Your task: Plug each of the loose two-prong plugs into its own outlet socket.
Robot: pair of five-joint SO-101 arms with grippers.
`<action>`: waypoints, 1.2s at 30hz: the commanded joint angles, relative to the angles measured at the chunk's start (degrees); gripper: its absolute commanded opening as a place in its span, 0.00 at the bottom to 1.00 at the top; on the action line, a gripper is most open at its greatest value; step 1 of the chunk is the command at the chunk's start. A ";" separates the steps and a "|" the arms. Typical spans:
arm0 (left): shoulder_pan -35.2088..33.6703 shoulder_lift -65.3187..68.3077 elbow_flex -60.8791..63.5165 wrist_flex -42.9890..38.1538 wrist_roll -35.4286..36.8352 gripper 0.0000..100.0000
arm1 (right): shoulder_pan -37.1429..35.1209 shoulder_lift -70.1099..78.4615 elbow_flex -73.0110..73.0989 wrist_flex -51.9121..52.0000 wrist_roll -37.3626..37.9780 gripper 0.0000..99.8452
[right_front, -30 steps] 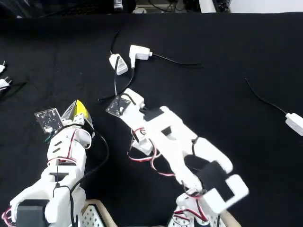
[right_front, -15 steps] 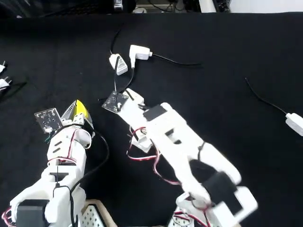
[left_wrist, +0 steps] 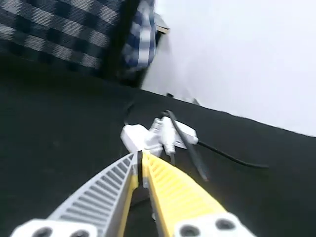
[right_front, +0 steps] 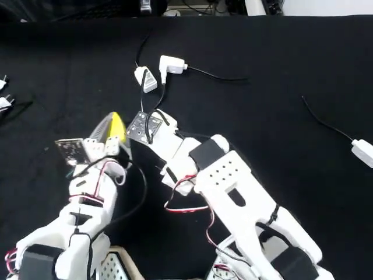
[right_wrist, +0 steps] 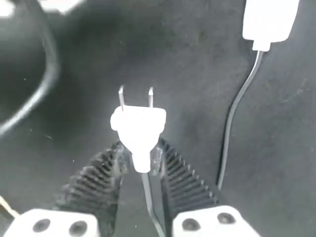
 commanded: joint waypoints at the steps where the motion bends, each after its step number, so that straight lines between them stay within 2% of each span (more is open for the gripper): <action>1: 4.53 -0.62 0.92 -1.32 0.26 0.03 | -0.53 -3.03 -0.22 0.18 -0.35 0.01; 7: 6.64 -0.18 0.92 -0.97 0.18 0.03 | -0.79 -6.99 0.66 0.97 -0.53 0.01; 12: 6.81 -0.18 0.92 -1.05 0.18 0.03 | -4.31 -6.99 2.33 0.26 -0.26 0.01; 21: 14.02 -0.09 0.92 -0.79 0.00 0.03 | -4.40 -6.90 4.97 -3.43 -0.35 0.01; 28: 19.47 -0.35 0.92 11.43 -0.09 0.03 | -4.31 -7.25 2.95 -2.73 -0.88 0.01; 36: 19.56 -0.18 0.92 11.78 -0.09 0.03 | -0.18 -7.34 -3.65 0.97 -2.64 0.01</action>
